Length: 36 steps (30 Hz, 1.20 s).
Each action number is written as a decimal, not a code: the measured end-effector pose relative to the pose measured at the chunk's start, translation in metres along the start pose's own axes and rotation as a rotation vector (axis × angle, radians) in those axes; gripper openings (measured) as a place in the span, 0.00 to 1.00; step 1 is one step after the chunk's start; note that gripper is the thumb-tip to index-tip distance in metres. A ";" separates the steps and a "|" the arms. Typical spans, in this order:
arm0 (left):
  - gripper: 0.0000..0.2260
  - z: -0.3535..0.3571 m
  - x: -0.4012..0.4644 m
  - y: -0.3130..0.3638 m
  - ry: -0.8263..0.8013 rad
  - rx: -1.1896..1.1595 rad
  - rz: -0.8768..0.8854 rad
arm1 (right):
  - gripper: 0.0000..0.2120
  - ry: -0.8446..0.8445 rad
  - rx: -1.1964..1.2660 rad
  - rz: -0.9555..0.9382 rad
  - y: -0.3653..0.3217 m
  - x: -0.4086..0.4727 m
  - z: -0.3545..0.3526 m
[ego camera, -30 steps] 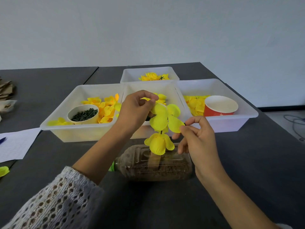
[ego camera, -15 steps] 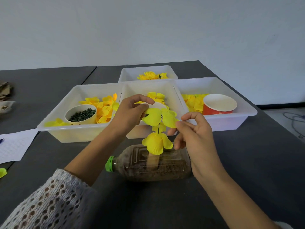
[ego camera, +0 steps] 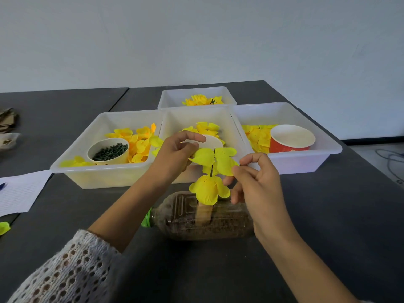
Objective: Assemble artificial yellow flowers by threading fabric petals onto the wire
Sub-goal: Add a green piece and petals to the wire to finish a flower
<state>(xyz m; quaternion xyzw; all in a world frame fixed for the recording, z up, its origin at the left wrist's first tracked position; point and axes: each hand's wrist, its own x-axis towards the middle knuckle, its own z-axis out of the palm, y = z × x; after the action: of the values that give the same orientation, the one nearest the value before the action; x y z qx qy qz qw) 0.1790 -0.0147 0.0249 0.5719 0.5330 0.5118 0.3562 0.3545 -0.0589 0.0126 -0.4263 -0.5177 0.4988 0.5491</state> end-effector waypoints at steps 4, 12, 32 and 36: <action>0.09 -0.003 -0.002 -0.006 0.017 0.063 0.021 | 0.04 0.006 -0.101 0.055 0.014 -0.004 -0.005; 0.07 -0.004 -0.014 -0.030 -0.047 0.308 0.133 | 0.12 -0.011 -0.476 -0.047 0.024 -0.015 -0.001; 0.06 -0.031 -0.007 -0.006 -0.021 0.229 0.187 | 0.08 -0.193 -1.462 -0.141 -0.008 0.193 -0.062; 0.06 -0.036 -0.007 0.006 -0.028 0.184 0.176 | 0.13 -0.478 -1.903 -0.072 0.013 0.226 -0.048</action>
<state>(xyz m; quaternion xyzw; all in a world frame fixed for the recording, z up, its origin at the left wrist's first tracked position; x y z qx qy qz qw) 0.1464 -0.0278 0.0372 0.6539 0.5203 0.4819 0.2635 0.3936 0.1691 0.0277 -0.5625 -0.8137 -0.0708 -0.1281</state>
